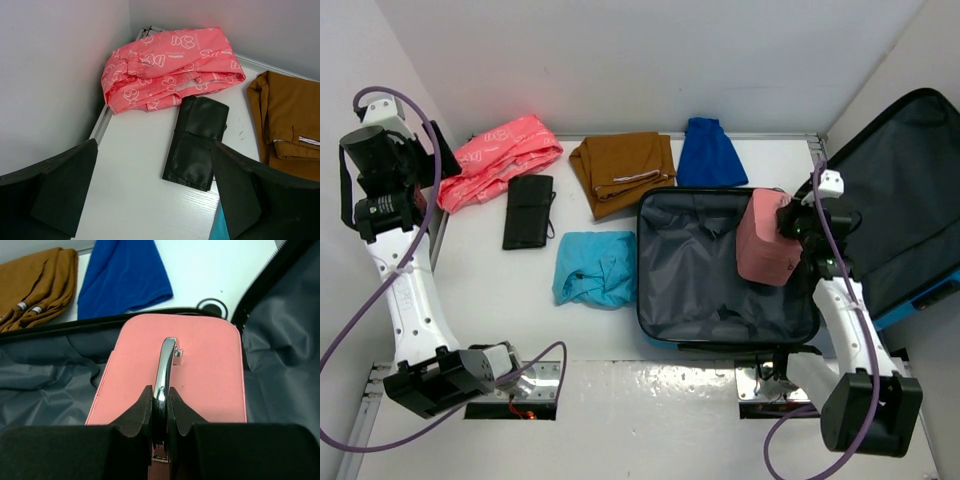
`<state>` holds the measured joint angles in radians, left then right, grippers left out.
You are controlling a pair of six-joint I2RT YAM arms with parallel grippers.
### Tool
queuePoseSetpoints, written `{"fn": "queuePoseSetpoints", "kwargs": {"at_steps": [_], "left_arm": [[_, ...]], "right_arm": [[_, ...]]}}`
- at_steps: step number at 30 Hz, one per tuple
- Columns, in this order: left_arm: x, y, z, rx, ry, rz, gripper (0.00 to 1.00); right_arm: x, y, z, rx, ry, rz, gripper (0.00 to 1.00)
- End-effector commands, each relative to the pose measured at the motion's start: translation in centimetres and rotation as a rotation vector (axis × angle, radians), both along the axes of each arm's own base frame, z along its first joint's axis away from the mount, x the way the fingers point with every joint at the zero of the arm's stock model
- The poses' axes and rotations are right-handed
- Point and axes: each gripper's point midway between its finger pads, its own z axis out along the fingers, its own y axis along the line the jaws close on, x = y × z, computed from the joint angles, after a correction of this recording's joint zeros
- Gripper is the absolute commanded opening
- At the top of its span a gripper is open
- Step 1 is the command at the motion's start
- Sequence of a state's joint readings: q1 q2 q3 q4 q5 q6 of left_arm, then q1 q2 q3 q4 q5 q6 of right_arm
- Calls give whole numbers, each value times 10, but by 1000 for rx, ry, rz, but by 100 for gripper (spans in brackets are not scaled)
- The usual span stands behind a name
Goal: Pack the luggage
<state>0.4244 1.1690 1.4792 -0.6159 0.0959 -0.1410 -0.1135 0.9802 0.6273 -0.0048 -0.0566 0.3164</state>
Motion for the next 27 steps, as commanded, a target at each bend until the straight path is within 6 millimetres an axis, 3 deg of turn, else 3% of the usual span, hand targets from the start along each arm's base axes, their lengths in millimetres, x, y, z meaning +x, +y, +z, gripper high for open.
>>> {"fn": "queuePoseSetpoints", "kwargs": {"at_steps": [1, 11, 12, 13, 15, 17, 20, 22, 25, 27], "left_arm": [[5, 0, 4, 18, -25, -3, 100], [7, 0, -2, 25, -13, -6, 100], [7, 0, -2, 25, -13, -6, 100], [7, -2, -7, 24, -3, -7, 100], [9, -5, -7, 24, -3, -16, 100], [9, -7, -11, 23, 6, -17, 100], [11, -12, -11, 25, 7, -28, 100], [17, -20, -12, 25, 7, -54, 100], [20, -30, -16, 14, 12, -98, 100], [24, -46, -21, 13, 21, -159, 100]], "right_arm": [[8, 16, 6, -76, -92, 159, 0], [-17, 15, -26, -287, -31, 294, 0], [-19, 13, -25, -296, -32, 287, 4], [-23, 14, -31, -313, -20, 302, 16], [-29, 15, -38, -313, 10, 309, 30], [-33, 17, -37, -306, 14, 325, 40], [-35, 27, -20, -270, -26, 353, 46], [-37, 36, -7, -230, -43, 381, 46], [-42, 47, -2, -175, -30, 425, 46], [-46, 57, 7, -117, -29, 454, 46]]}}
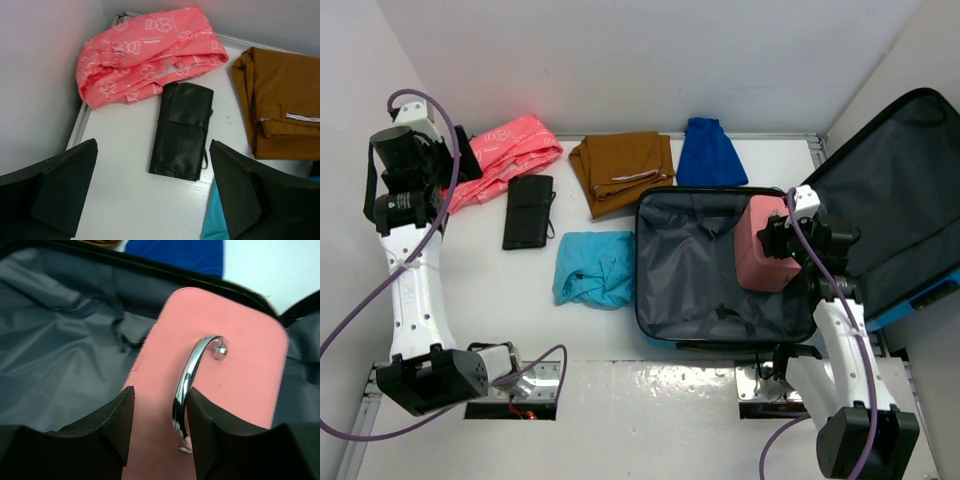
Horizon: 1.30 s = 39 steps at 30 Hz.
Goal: Pack the luggage
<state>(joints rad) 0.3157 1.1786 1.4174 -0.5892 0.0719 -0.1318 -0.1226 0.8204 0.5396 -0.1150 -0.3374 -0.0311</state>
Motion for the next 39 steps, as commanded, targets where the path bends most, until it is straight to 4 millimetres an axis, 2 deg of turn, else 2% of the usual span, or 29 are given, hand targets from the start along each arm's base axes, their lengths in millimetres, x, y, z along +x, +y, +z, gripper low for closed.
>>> {"fn": "queuePoseSetpoints", "kwargs": {"at_steps": [1, 4, 5, 6, 7, 8, 9, 10, 11, 12, 13, 14, 16, 17, 18, 21, 22, 24, 25, 26, 28, 30, 32, 39], "left_arm": [[8, -19, 4, 22, -24, -85, 100], [15, -42, 1, 28, -14, -171, 100], [18, -50, -3, 45, -2, -215, 100], [22, -69, -6, 37, 4, -275, 100], [30, -81, -16, 37, 31, -323, 100], [33, -104, -31, 58, 74, -400, 100], [38, -115, -41, 68, 100, -438, 100], [47, -124, -60, 78, 152, -476, 100], [55, -129, -68, 155, 175, -525, 100], [58, -147, -80, 210, 219, -579, 100], [64, -156, -92, 259, 254, -625, 100], [74, -174, -114, 347, 299, -734, 100], [81, -186, -130, 405, 305, -849, 100], [91, -193, -131, 437, 257, -899, 100], [96, -194, -148, 483, 249, -959, 100], [116, -197, -159, 598, 157, -1066, 100], [118, -209, -174, 587, 144, -1145, 100], [126, -220, -180, 612, 125, -1208, 100], [130, -231, -177, 609, 93, -1245, 100], [135, -234, -190, 600, 107, -1271, 100], [137, -254, -194, 612, 51, -1337, 100], [144, -266, -199, 628, -1, -1334, 100], [138, -280, -214, 642, -10, -1370, 100], [138, -310, -235, 654, -54, -1428, 100]], "right_arm": [[-6, 23, 24, 111, 16, 82, 46], [-16, 37, 25, 169, 68, 136, 51], [-15, 38, 33, 192, 62, 133, 53], [-15, 42, 42, 215, 49, 143, 59], [-15, 43, 49, 231, 40, 139, 63], [-14, 45, 67, 249, 3, 137, 66], [-13, 45, 72, 268, 4, 123, 72], [-13, 46, 79, 277, -8, 121, 74], [-11, 47, 93, 300, -21, 112, 74], [-9, 44, 97, 301, -23, 96, 75], [-7, 45, 96, 306, -3, 92, 77], [-4, 41, 108, 301, -22, 73, 77], [0, 35, 114, 289, -26, 42, 78], [1, 32, 109, 283, 5, 19, 80], [3, 29, 113, 261, -3, 12, 80], [6, 24, 117, 225, 2, 1, 81], [7, 21, 114, 215, 11, -14, 81], [10, 18, 111, 208, 27, -30, 81], [12, 15, 110, 200, 36, -43, 81], [14, 13, 106, 196, 51, -52, 81], [19, 8, 105, 180, 58, -78, 81], [24, 4, 105, 163, 62, -91, 81], [28, -2, 104, 146, 70, -116, 81], [32, -9, 99, 126, 103, -149, 81]]}}
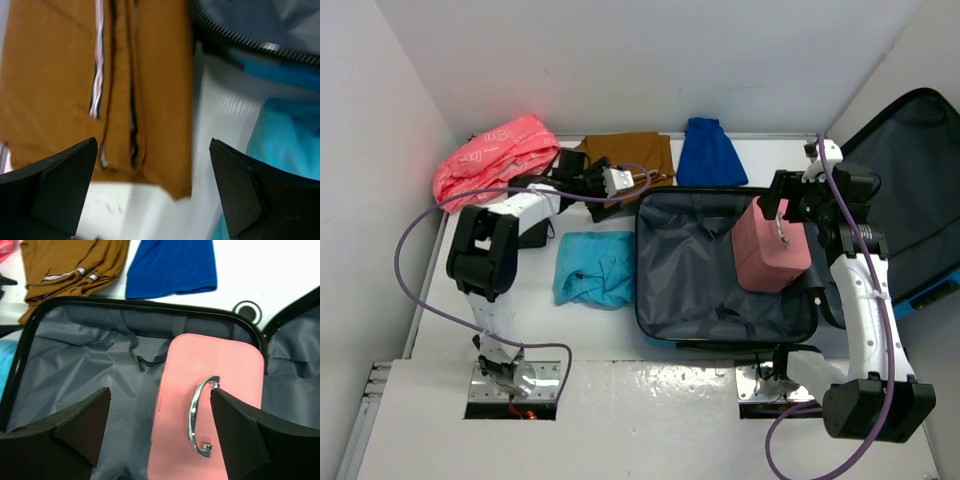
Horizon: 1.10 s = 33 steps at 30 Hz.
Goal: Pack the luggage
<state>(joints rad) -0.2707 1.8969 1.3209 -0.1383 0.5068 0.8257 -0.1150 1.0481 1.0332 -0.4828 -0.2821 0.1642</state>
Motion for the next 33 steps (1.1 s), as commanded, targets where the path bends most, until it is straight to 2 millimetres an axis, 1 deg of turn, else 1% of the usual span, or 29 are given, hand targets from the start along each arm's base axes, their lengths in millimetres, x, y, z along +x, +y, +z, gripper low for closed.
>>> {"fn": "queuePoseSetpoints", "kwargs": {"at_steps": [1, 2, 3, 4, 5, 6, 7, 10, 11, 12, 13, 14, 15, 17, 18, 19, 20, 21, 22, 23, 24, 25, 26, 27, 28, 29, 31, 32, 33], "left_arm": [[10, -22, 10, -54, -67, -86, 100], [11, -25, 5, -60, -56, -95, 100], [10, -26, 5, -65, -55, -102, 100], [11, -31, 2, -67, -62, -112, 100], [15, -31, 5, -66, -81, -105, 100], [20, -29, -6, -59, -75, -82, 100], [29, -34, -1, -80, -109, -60, 100], [45, -32, -8, -59, -156, 8, 100], [54, -35, -4, -74, -202, 8, 100], [55, -32, -7, -79, -215, 30, 100], [62, -30, -6, -76, -245, 50, 100], [64, -29, -5, -78, -266, 58, 100], [67, -35, -8, -91, -297, 49, 100], [73, -33, -13, -90, -315, 77, 100], [82, -34, -2, -117, -356, 99, 100], [90, -32, -6, -110, -369, 121, 100], [94, -34, -5, -123, -376, 126, 100], [104, -35, 3, -125, -395, 135, 100], [108, -36, -6, -119, -381, 135, 100], [112, -38, -5, -129, -381, 140, 100], [114, -34, -10, -123, -356, 140, 99], [122, -30, 2, -142, -373, 155, 94], [121, -32, 2, -157, -361, 154, 80], [124, -25, 2, -160, -341, 174, 74], [126, -20, 4, -186, -316, 194, 68], [125, -16, 21, -208, -318, 201, 56], [121, -2, 27, -244, -272, 241, 41], [116, -1, 33, -258, -267, 247, 34], [113, 8, 39, -264, -267, 264, 22]], "right_arm": [[5, -9, 17, -40, -37, -37, 81], [6, -11, 15, -42, -33, -44, 81], [6, -12, 16, -40, -35, -54, 81], [6, -12, 17, -38, -36, -56, 81], [7, -13, 18, -37, -36, -60, 81], [7, -13, 16, -34, -27, -70, 81], [9, -14, 17, -33, -26, -78, 81], [10, -18, 17, -43, -25, -97, 82], [11, -21, 16, -44, -21, -106, 82], [10, -22, 16, -47, -16, -111, 82], [10, -23, 18, -50, -16, -115, 82], [10, -24, 15, -55, -5, -116, 82], [10, -25, 18, -61, -7, -118, 82], [11, -27, 18, -72, -1, -121, 82], [10, -27, 18, -78, 3, -119, 82], [11, -29, 20, -86, -2, -121, 82], [12, -29, 17, -89, 8, -121, 82], [13, -29, 20, -92, 3, -118, 82], [14, -29, 19, -91, 4, -118, 82], [15, -29, 21, -92, -1, -116, 82], [15, -29, 22, -94, -3, -114, 81], [16, -29, 23, -94, -6, -110, 81], [17, -29, 23, -88, -3, -115, 79], [17, -29, 23, -94, -5, -110, 77], [15, -28, 28, -95, -20, -109, 75], [15, -27, 27, -95, -18, -102, 73], [10, -23, 27, -85, -23, -87, 71], [10, -23, 27, -80, -26, -86, 70], [7, -20, 29, -76, -39, -79, 70]]}}
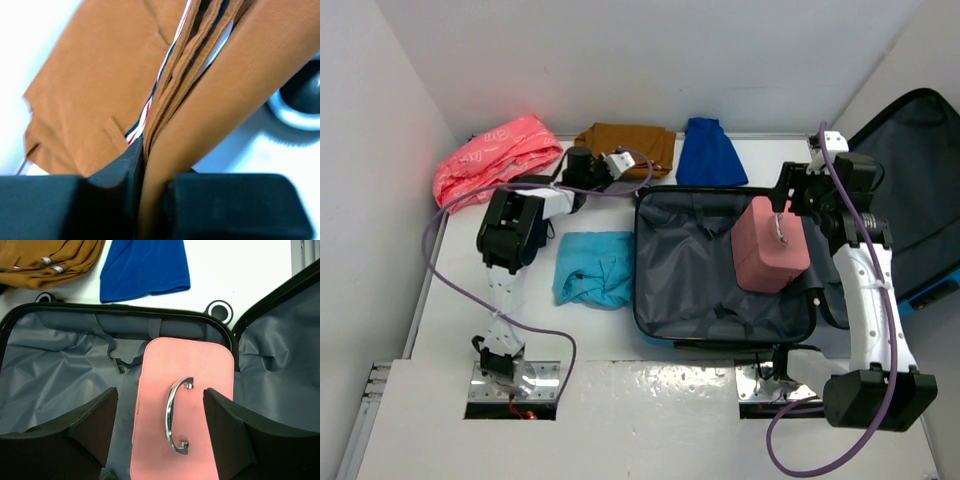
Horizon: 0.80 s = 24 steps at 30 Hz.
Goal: Pack the luggage
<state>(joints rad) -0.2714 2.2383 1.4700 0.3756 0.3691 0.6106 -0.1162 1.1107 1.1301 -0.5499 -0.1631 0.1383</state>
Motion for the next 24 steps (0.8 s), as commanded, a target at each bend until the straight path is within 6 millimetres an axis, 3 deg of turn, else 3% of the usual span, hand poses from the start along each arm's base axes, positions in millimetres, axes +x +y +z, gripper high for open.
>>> {"fn": "queuePoseSetpoints", "kwargs": {"at_steps": [1, 2, 4, 5, 7, 8, 9, 10, 11, 12, 13, 16, 21, 24], "left_arm": [[-2, 21, 93, -115, -112, 40, 17], [-9, 32, 89, -118, -88, 67, 12], [-19, 41, 100, -129, -85, 94, 2], [-27, 48, 121, -154, -87, 110, 0], [-39, 61, 127, -166, -26, 173, 0], [-41, 67, 159, -196, -43, 223, 0], [-43, 71, 169, -201, -23, 254, 0], [-55, 78, 159, -178, 77, 296, 0], [-54, 74, 191, -200, 64, 315, 0], [-59, 76, 201, -193, 82, 342, 0], [-76, 71, 190, -152, 182, 338, 0], [-105, 51, 234, -182, 205, 293, 0], [-174, 12, 238, -234, 369, 370, 0], [-201, 1, 240, -321, 464, 436, 0]], "right_arm": [[-5, 3, 20, 4, -76, 15, 69], [-7, 6, 15, 20, -68, 24, 67], [-12, 10, 14, 35, -72, 31, 67], [-13, 12, 12, 50, -70, 34, 66], [-17, 18, 16, 62, -79, 52, 66], [-19, 22, 13, 66, -72, 67, 66], [-22, 24, 14, 67, -74, 76, 66], [-24, 27, 15, 67, -79, 89, 66], [-26, 28, 13, 68, -76, 92, 66], [-29, 30, 16, 71, -88, 103, 66], [-30, 32, 15, 73, -88, 110, 66], [-37, 35, 16, 84, -82, 129, 66], [-50, 40, 17, 129, -29, 133, 66], [-55, 35, 20, 149, -18, 115, 66]]}}
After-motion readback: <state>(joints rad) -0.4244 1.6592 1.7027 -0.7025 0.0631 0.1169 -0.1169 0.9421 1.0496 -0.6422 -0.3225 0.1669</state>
